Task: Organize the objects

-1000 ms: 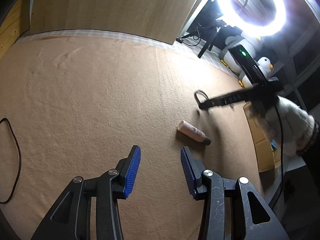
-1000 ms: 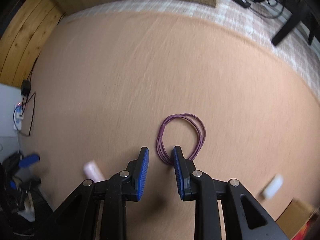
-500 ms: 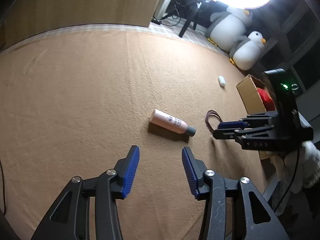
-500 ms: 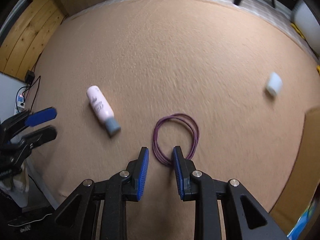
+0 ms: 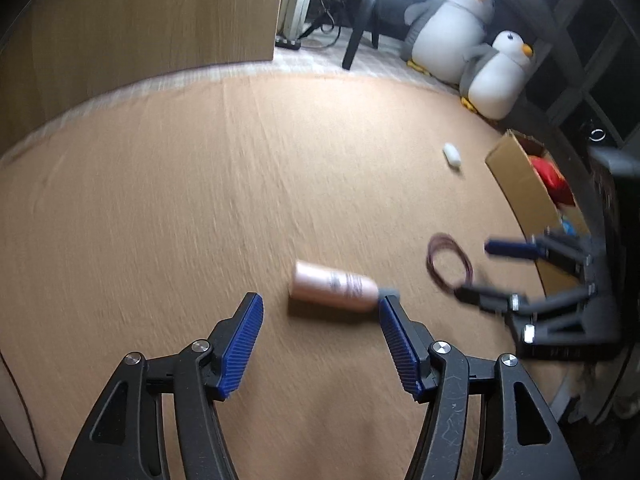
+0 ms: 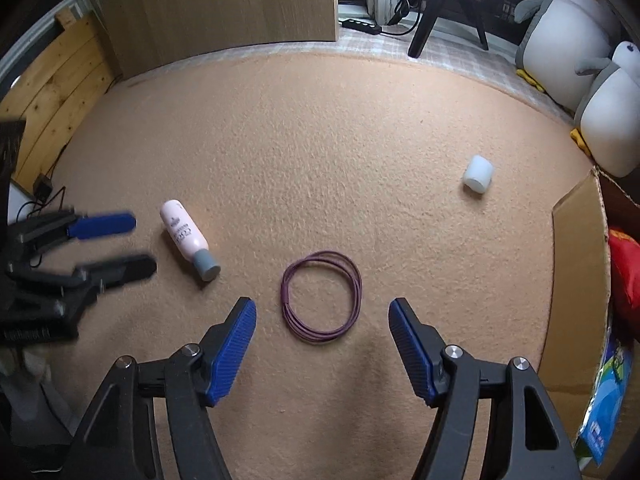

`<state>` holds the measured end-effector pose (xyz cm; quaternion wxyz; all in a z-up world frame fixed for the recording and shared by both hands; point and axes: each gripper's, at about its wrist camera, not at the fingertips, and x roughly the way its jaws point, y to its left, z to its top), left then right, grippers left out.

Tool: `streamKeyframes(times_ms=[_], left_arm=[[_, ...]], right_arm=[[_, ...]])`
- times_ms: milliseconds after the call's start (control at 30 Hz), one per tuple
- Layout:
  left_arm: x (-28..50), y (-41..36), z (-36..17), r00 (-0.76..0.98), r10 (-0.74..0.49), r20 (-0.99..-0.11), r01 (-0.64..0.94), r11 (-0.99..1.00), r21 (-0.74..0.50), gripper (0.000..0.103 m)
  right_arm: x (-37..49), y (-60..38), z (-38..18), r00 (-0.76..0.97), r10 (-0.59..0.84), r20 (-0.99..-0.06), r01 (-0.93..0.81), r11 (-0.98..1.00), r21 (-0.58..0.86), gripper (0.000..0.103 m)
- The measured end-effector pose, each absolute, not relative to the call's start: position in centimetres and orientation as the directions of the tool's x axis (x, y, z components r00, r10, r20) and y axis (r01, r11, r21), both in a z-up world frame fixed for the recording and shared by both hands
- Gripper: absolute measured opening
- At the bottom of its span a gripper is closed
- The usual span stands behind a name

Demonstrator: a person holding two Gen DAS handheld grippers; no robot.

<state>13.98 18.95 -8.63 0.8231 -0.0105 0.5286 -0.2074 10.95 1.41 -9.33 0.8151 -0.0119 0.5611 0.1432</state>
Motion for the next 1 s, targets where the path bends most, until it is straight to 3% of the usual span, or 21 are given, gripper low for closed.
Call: streamKeyframes(times_ms=[267,400,900,1000], left_arm=[[18.1,17.2,-9.5,0.312,-0.382,-0.870,0.346,0.899,-0.270,0.064],[19.1,16.8,-10.9,0.281,-0.332,-0.901,0.334,0.913,-0.232,0.043],[15.4,19.6,-11.0,0.262,-0.340,-0.903,0.328,0.912,-0.248,0.043],[14.3,20.6,-10.4,0.282,-0.370,-0.885,0.299,0.911,-0.285,0.056]], right_arm=[[10.3,0.9,-9.4,0.323,0.245,-0.914,-0.221,0.959,0.179,0.065],[10.2,0.8,-9.3,0.328,0.247,-0.912,-0.214,0.960,0.183,0.065],[10.0,0.5,-9.4,0.320,0.252,-0.913,-0.210,0.959,0.192,0.065],[10.0,0.6,-9.4,0.331,0.245,-0.911,-0.212,0.960,0.181,0.065]])
